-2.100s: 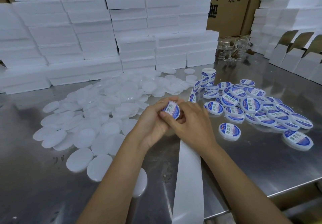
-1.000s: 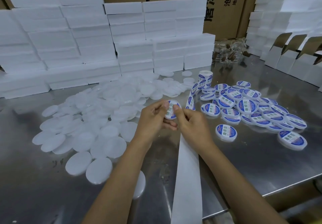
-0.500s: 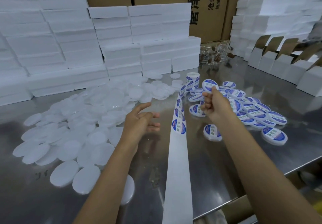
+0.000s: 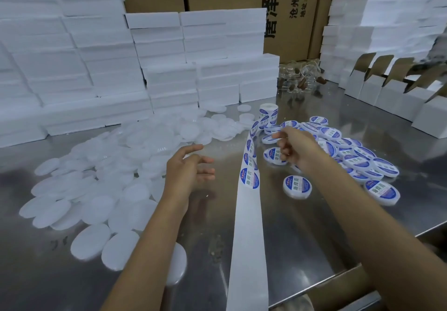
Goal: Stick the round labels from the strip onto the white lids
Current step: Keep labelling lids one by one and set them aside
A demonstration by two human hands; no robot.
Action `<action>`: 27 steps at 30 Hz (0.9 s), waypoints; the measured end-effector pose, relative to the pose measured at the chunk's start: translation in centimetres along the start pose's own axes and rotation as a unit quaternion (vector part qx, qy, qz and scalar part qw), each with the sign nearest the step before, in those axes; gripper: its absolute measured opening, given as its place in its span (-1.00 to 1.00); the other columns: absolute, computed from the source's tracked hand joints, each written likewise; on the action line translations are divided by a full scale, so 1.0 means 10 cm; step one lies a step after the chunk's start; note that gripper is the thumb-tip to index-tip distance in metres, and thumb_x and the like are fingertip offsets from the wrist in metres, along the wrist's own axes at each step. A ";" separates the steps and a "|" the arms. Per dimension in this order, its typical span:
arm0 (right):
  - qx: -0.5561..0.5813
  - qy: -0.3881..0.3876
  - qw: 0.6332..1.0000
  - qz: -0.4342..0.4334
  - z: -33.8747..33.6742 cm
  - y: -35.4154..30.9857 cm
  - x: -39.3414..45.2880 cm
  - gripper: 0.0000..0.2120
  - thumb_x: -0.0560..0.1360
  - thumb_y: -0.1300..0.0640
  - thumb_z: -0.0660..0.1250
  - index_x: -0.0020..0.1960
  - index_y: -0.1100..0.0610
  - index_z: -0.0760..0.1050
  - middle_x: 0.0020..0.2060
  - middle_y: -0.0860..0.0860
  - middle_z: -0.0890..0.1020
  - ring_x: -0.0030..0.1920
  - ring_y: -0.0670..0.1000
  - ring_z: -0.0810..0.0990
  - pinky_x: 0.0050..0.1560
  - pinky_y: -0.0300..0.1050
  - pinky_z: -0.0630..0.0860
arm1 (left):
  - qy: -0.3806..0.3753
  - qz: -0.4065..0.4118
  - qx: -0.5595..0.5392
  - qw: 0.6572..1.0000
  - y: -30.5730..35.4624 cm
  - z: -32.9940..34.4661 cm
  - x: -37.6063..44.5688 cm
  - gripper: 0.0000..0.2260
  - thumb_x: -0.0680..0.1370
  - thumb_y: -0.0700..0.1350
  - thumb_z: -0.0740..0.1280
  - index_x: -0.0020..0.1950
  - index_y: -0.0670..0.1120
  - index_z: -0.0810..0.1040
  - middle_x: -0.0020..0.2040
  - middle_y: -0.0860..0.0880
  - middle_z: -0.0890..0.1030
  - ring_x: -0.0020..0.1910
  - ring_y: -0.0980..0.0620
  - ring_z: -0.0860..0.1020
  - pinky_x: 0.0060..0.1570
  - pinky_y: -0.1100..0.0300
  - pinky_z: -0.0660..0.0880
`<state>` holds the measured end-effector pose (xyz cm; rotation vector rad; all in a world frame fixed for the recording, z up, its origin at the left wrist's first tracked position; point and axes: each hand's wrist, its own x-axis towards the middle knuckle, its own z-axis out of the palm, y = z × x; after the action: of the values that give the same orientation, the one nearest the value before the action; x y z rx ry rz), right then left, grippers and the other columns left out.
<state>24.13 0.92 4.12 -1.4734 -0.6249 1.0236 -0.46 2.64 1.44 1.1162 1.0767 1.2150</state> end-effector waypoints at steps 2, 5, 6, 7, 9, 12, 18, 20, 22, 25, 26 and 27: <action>-0.118 -0.024 0.991 -0.050 0.18 0.03 -0.19 -0.77 0.60 0.17 0.23 -0.15 0.18 0.60 -0.44 0.05 0.50 -0.50 -0.04 0.38 -0.52 -0.24 0.38 | 0.020 0.009 -0.022 1.000 0.04 -0.05 0.02 -0.75 0.62 -0.33 0.18 0.13 -0.12 0.60 -0.19 -0.15 0.68 -0.39 -0.05 0.62 -0.39 0.13 0.61; -0.291 -0.079 0.932 -0.200 0.46 0.13 -0.45 -0.82 0.57 0.15 0.31 -0.15 0.14 0.64 -0.34 0.03 0.63 -0.36 -0.04 0.54 -0.38 -0.22 0.47 | 0.049 0.011 -0.049 0.998 0.10 -0.15 0.06 -0.76 0.61 -0.34 0.18 0.11 -0.15 0.60 -0.19 -0.17 0.66 -0.38 -0.06 0.63 -0.37 0.14 0.62; -0.334 -0.097 0.903 -0.252 0.55 0.16 -0.53 -0.84 0.55 0.14 0.35 -0.14 0.14 0.66 -0.29 0.01 0.66 -0.29 -0.06 0.58 -0.28 -0.20 0.49 | 0.055 0.010 -0.057 0.997 0.12 -0.19 0.08 -0.77 0.61 -0.35 0.18 0.11 -0.16 0.60 -0.18 -0.18 0.66 -0.36 -0.07 0.63 -0.35 0.13 0.63; -0.359 -0.122 0.879 -0.289 0.64 0.19 -0.61 -0.87 0.53 0.13 0.38 -0.15 0.13 0.66 -0.27 -0.02 0.68 -0.27 -0.11 0.59 -0.23 -0.22 0.48 | 0.059 0.010 -0.065 0.996 0.14 -0.23 0.09 -0.77 0.61 -0.35 0.18 0.11 -0.17 0.59 -0.17 -0.19 0.66 -0.35 -0.07 0.64 -0.33 0.13 0.64; -0.383 -0.187 0.844 -0.325 0.80 0.26 -0.76 -0.90 0.49 0.17 0.40 -0.16 0.11 0.68 -0.31 -0.13 0.65 -0.31 -0.23 0.54 -0.21 -0.31 0.42 | 0.068 0.013 -0.081 0.994 0.17 -0.30 0.10 -0.77 0.62 -0.33 0.17 0.11 -0.17 0.59 -0.17 -0.19 0.67 -0.34 -0.09 0.65 -0.33 0.14 0.63; -0.405 -0.316 0.803 -0.301 0.97 0.32 -0.94 -0.90 0.46 0.22 0.42 -0.10 0.08 0.70 -0.31 -0.17 0.64 -0.32 -0.26 0.52 -0.22 -0.42 0.38 | 0.084 0.018 -0.105 0.991 0.21 -0.41 0.12 -0.79 0.63 -0.28 0.19 0.11 -0.18 0.61 -0.22 -0.14 0.71 -0.33 -0.09 0.67 -0.30 0.14 0.63; -0.512 -0.495 0.657 -0.249 1.06 0.39 -1.22 -0.48 0.34 -0.15 0.57 0.26 -0.16 0.52 0.12 -0.13 0.46 0.15 -0.15 0.41 0.28 -0.19 0.41 | 0.088 0.018 -0.143 0.986 0.26 -0.53 0.12 -0.83 0.61 -0.24 0.26 0.10 -0.18 0.63 -0.22 -0.11 0.72 -0.28 -0.10 0.67 -0.24 0.12 0.63; -0.531 -0.505 0.628 -0.261 1.06 0.45 -1.28 -0.36 0.31 -0.18 0.59 0.32 -0.19 0.43 0.20 -0.13 0.38 0.29 -0.11 0.31 0.39 -0.10 0.34 | 0.087 0.017 -0.147 0.985 0.27 -0.53 0.11 -0.83 0.61 -0.23 0.27 0.11 -0.18 0.63 -0.21 -0.11 0.72 -0.27 -0.11 0.67 -0.24 0.12 0.63; -0.521 -0.504 0.631 -0.277 1.08 0.51 -1.31 -0.38 0.31 -0.13 0.61 0.30 -0.15 0.45 0.19 -0.10 0.37 0.29 -0.08 0.29 0.40 -0.07 0.33 | 0.085 0.016 -0.148 0.985 0.28 -0.53 0.11 -0.83 0.61 -0.22 0.28 0.12 -0.19 0.63 -0.20 -0.12 0.72 -0.26 -0.11 0.67 -0.24 0.12 0.63; -0.488 -0.485 0.669 -0.282 1.08 0.57 -1.28 -0.49 0.32 -0.07 0.61 0.20 -0.09 0.51 0.12 -0.08 0.42 0.20 -0.10 0.34 0.30 -0.12 0.39 | 0.079 0.015 -0.144 0.986 0.28 -0.53 0.10 -0.82 0.61 -0.22 0.28 0.13 -0.18 0.63 -0.19 -0.11 0.72 -0.26 -0.10 0.67 -0.23 0.11 0.63; -0.479 -0.470 0.686 -0.281 1.07 0.58 -1.25 -0.51 0.32 -0.07 0.61 0.19 -0.08 0.51 0.10 -0.08 0.44 0.17 -0.12 0.36 0.26 -0.17 0.41 | 0.076 0.015 -0.140 0.987 0.28 -0.53 0.10 -0.82 0.61 -0.22 0.28 0.13 -0.18 0.63 -0.20 -0.10 0.72 -0.26 -0.10 0.67 -0.22 0.10 0.64; -0.469 -0.450 0.706 -0.281 1.06 0.59 -1.21 -0.52 0.32 -0.06 0.61 0.17 -0.06 0.52 0.09 -0.09 0.46 0.13 -0.14 0.39 0.21 -0.21 0.43 | 0.071 0.015 -0.136 0.988 0.28 -0.53 0.10 -0.82 0.61 -0.21 0.28 0.13 -0.18 0.63 -0.20 -0.10 0.72 -0.26 -0.09 0.67 -0.22 0.10 0.64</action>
<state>8.26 -5.08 1.96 -1.3030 -2.4391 0.8905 -6.02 3.98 3.48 0.8488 0.9676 1.4338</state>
